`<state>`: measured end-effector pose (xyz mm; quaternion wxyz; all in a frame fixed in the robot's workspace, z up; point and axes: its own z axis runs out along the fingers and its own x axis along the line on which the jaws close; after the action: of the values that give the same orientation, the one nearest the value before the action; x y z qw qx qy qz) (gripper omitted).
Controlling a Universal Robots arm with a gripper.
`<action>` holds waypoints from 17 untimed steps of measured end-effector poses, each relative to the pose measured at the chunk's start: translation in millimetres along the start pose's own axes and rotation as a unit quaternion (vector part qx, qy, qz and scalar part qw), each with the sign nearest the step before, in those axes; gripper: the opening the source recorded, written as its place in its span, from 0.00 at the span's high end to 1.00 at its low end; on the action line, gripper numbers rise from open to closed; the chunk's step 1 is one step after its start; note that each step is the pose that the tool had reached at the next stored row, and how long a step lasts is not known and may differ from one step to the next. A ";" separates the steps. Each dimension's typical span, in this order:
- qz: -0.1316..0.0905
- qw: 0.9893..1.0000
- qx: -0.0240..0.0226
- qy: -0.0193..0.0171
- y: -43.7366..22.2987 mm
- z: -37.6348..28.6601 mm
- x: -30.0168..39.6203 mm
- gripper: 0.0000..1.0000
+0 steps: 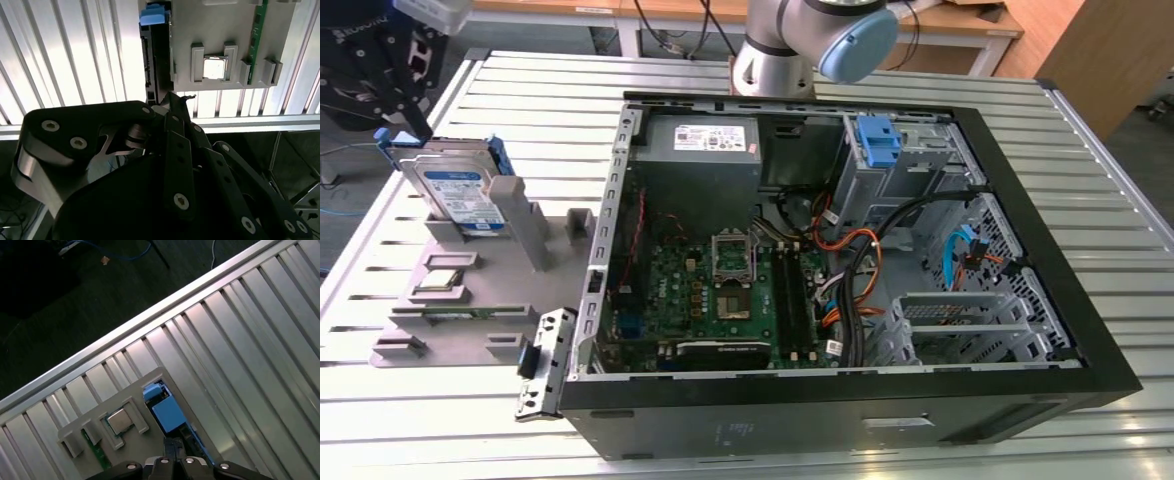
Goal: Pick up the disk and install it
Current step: 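Pick up the disk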
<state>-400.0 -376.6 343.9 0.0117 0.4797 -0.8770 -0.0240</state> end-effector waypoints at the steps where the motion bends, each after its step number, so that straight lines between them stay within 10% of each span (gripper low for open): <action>1: -0.008 1.000 0.000 0.000 0.0 0.1 0.0 0.90; 8: -0.057 0.998 -0.001 0.001 0.0 0.8 0.0 0.90; 17: -0.116 0.993 -0.002 -0.001 -0.1 1.8 0.0 0.90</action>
<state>-400.0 -376.6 342.1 0.0088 0.5783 -0.8153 -0.0277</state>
